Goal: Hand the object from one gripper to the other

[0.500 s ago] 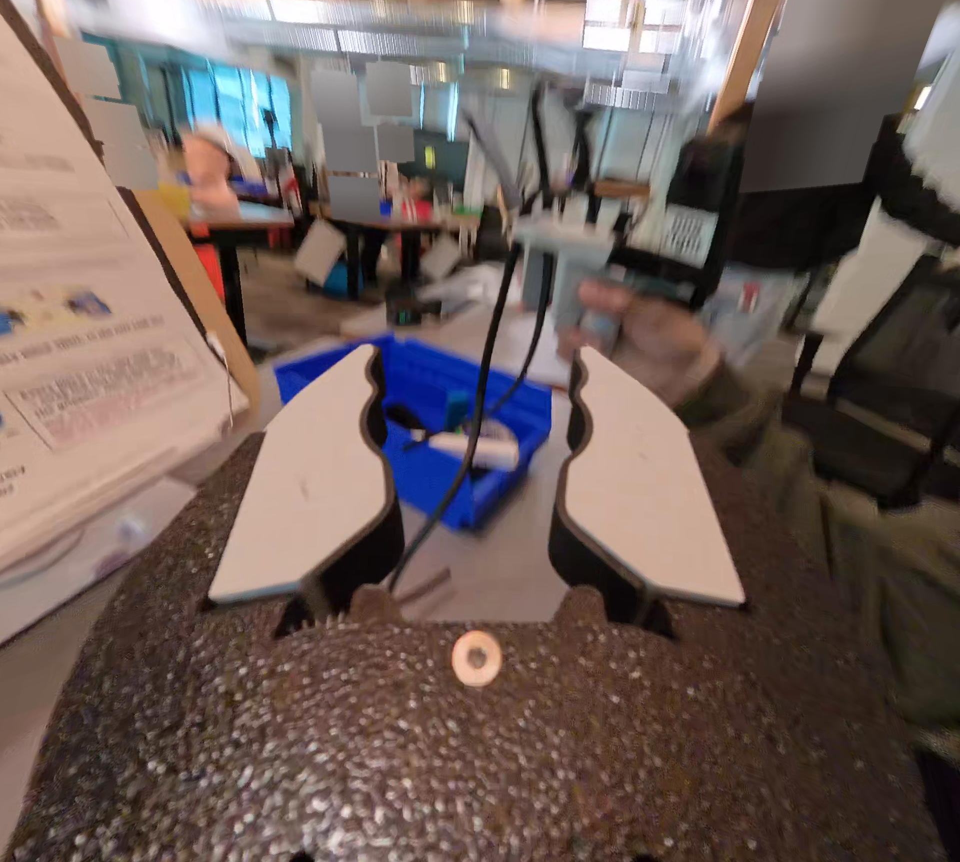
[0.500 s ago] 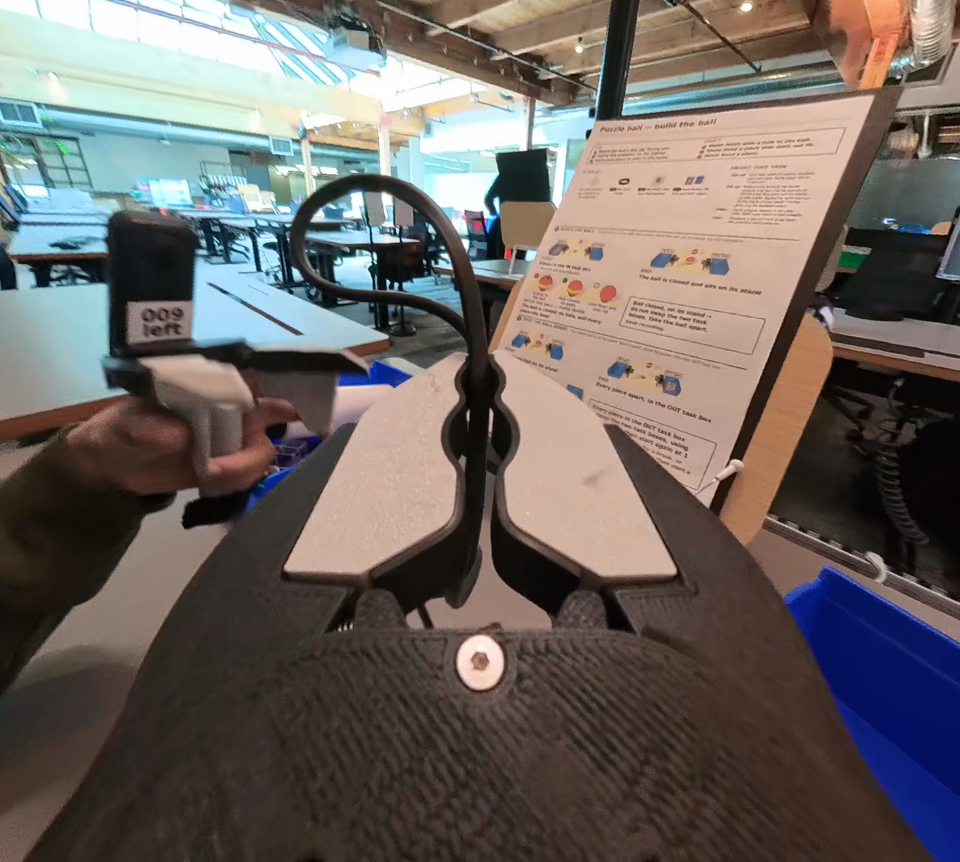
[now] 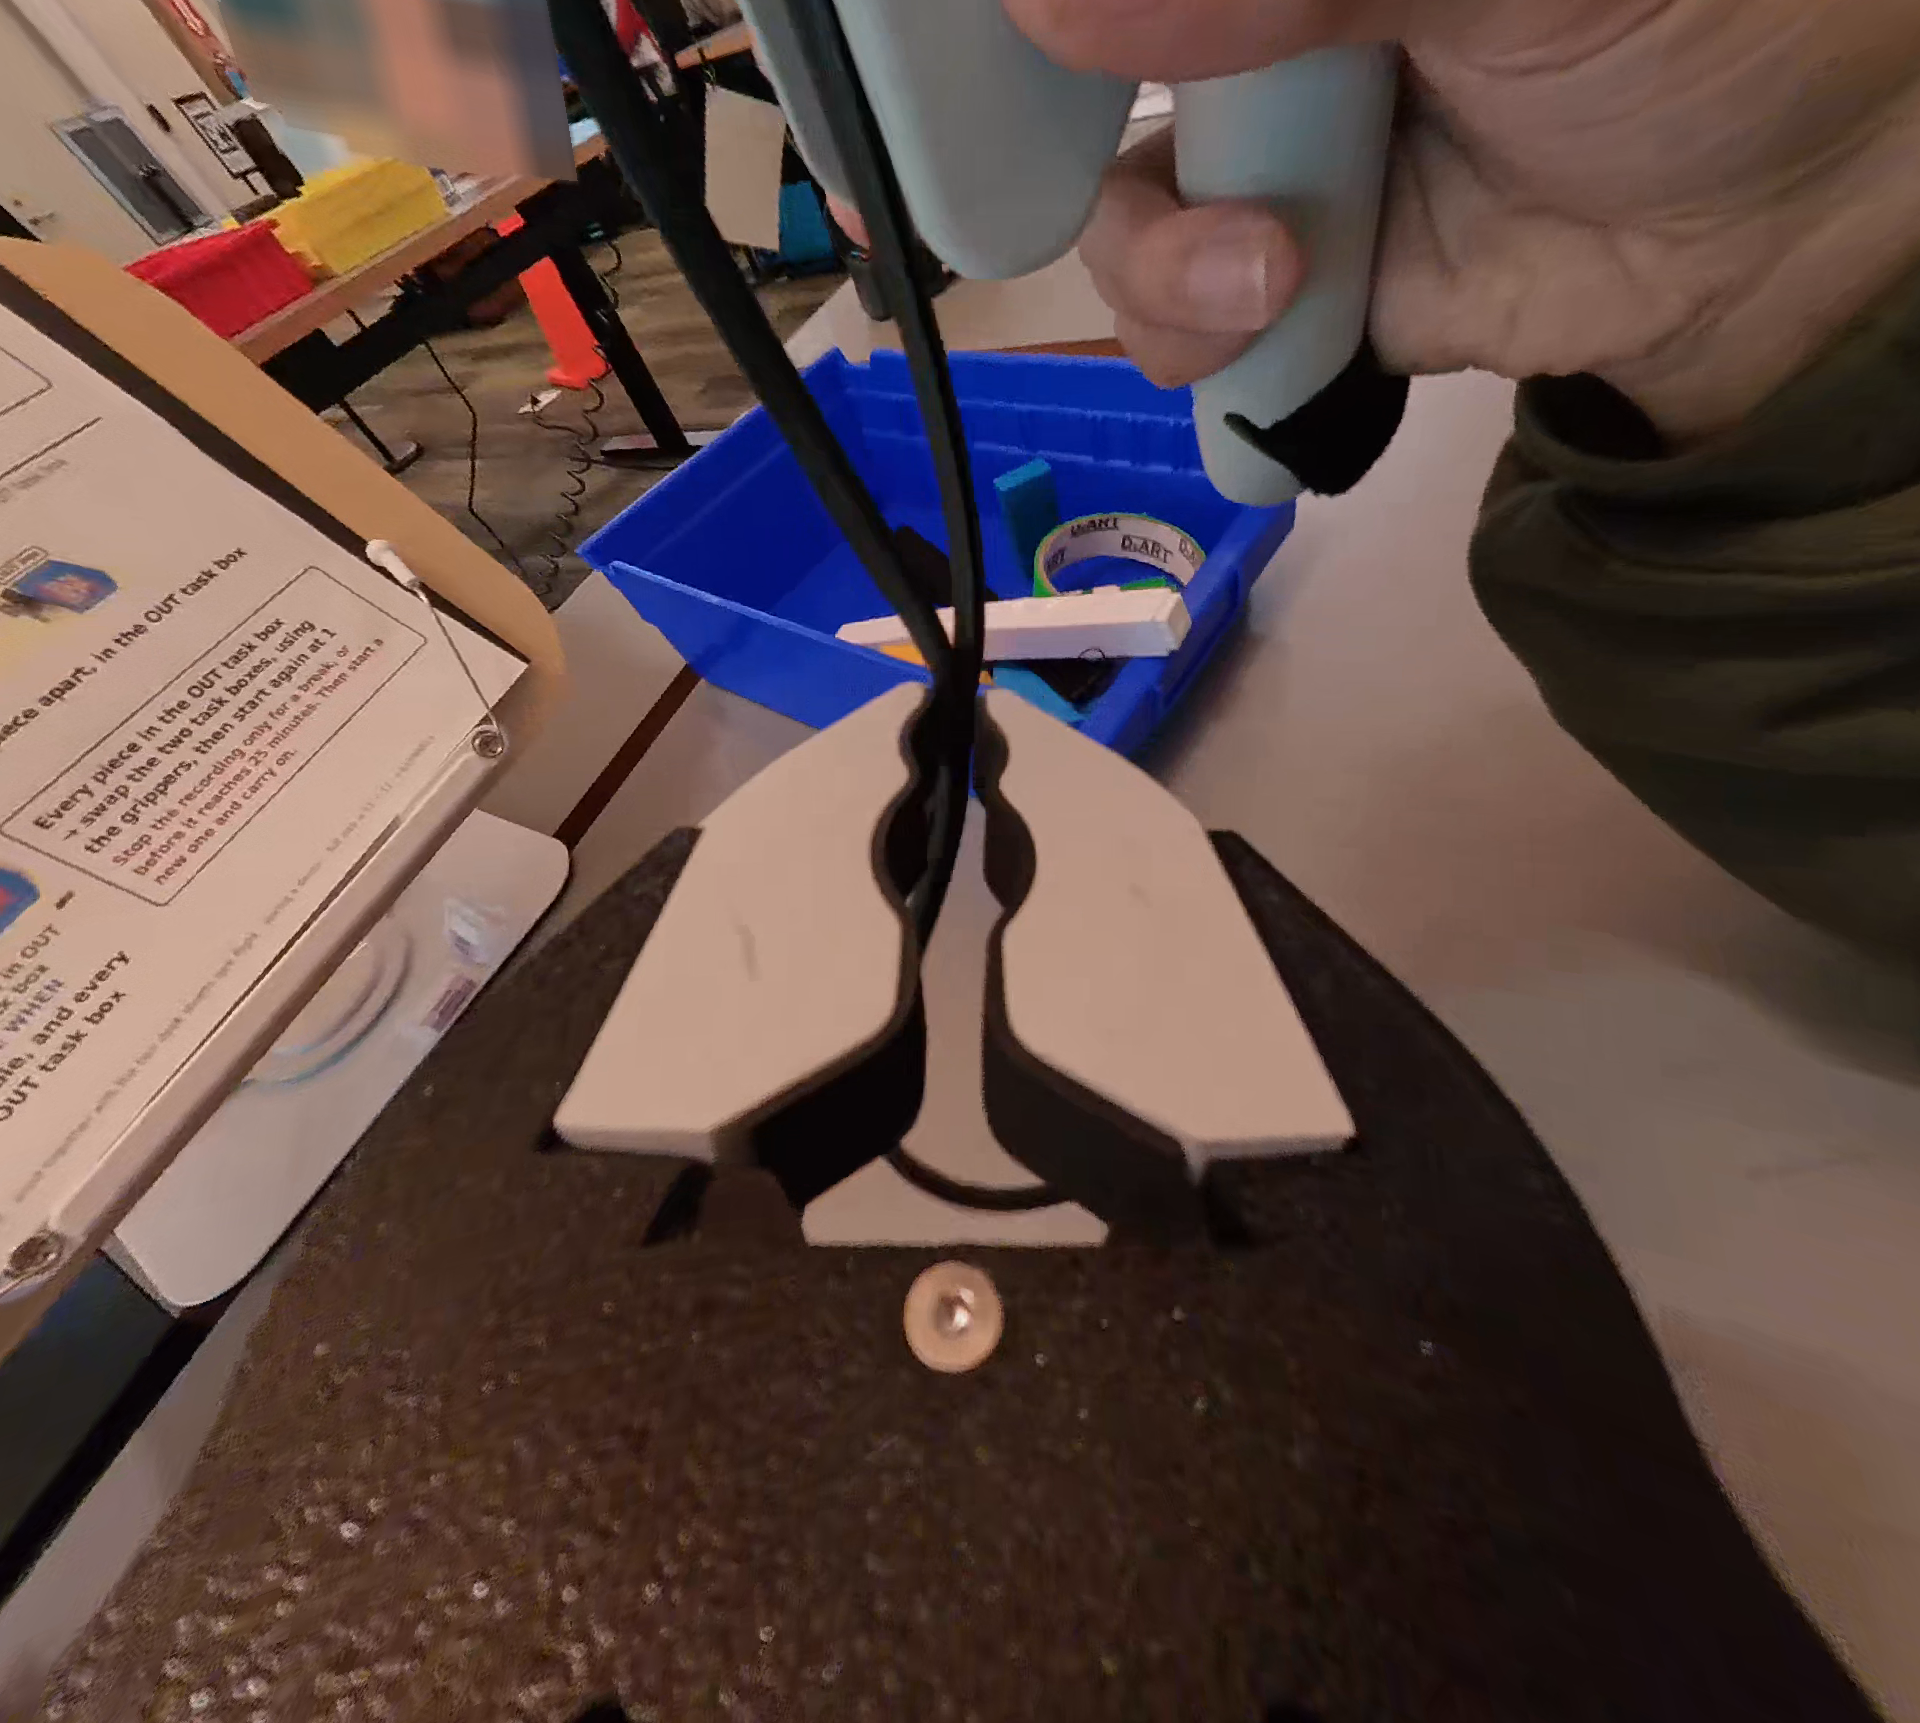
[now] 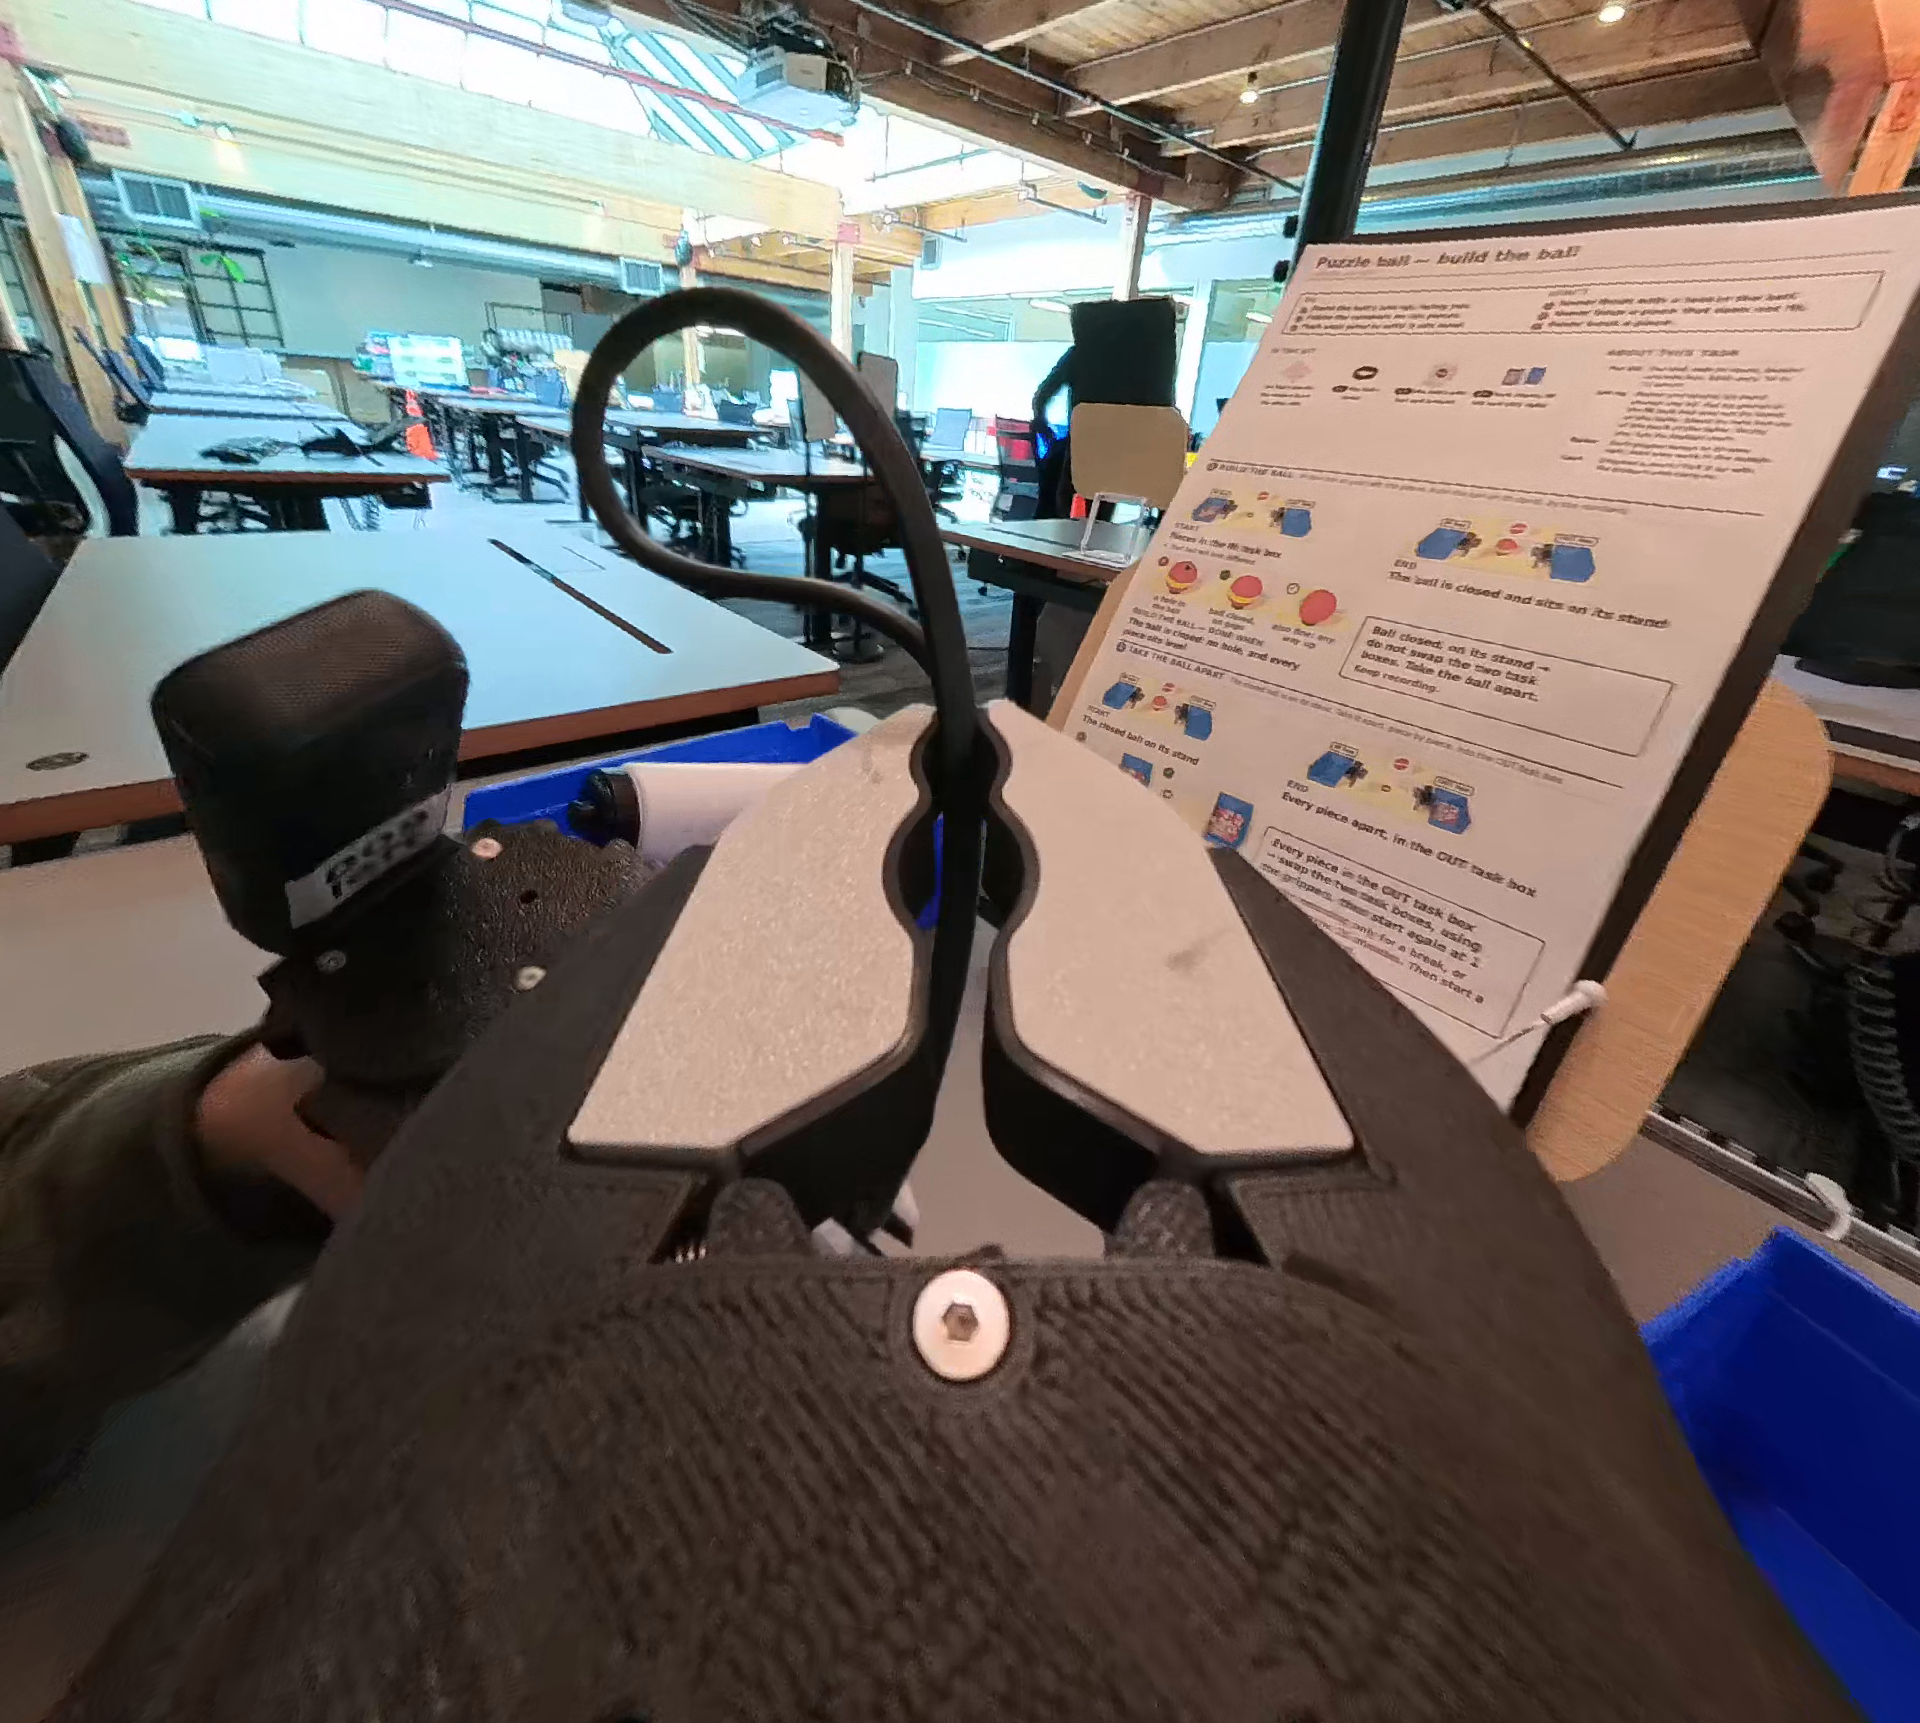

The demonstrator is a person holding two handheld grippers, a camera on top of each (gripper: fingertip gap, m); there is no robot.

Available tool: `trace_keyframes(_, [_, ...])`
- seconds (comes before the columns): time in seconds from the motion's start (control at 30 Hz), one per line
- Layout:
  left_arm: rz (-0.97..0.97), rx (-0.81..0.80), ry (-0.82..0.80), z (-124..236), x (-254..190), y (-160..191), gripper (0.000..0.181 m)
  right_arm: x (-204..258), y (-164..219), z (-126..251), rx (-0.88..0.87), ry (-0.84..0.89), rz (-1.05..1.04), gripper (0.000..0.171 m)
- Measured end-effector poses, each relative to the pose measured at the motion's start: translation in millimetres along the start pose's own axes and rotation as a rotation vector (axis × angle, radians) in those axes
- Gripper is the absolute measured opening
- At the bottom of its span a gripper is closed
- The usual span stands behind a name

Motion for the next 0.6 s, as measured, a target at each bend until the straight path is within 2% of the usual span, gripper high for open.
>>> trace_keyframes(0.13, [0.035, 0.008, 0.039, 10, 6, -4, 0.004, -13, 3, 6, 0.023, 0.083, 0.065, 0.006])
trace_keyframes(0.23, [0.241, -0.070, 0.103, 17, 12, -8, 0.004, -21, 9, 10, 0.053, 0.086, 0.031, 0.007])
trace_keyframes(0.27, [0.350, -0.114, 0.124, 19, 16, -10, 0.003, -22, 14, 12, 0.093, 0.068, 0.000, 0.018])
trace_keyframes(0.33, [0.592, -0.202, 0.167, 25, 25, -12, 0.004, -25, 29, 18, 0.233, 0.036, -0.055, 0.051])
trace_keyframes(0.37, [0.701, -0.241, 0.182, 29, 31, -13, 0.003, -28, 34, 22, 0.289, 0.044, -0.056, 0.057])
trace_keyframes(0.43, [0.841, -0.301, 0.195, 35, 41, -13, 0.003, -35, 37, 29, 0.320, 0.070, -0.074, 0.081])
trace_keyframes(0.5, [0.904, -0.362, 0.189, 41, 49, -14, 0.003, -35, 39, 35, 0.369, 0.034, -0.098, 0.080])
trace_keyframes(0.6, [0.933, -0.365, 0.179, 49, 58, -14, 0.003, -36, 40, 38, 0.433, 0.061, 0.050, 0.090])
Point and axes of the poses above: each gripper's, where its closed fingertips meet, z back along the fingers, y out of its underside, x = y × z across the jaws, the point moved 6 cm from there along z, back along the fingers, and after that the axes turned 15 degrees about -x, right-handed, at the moved point
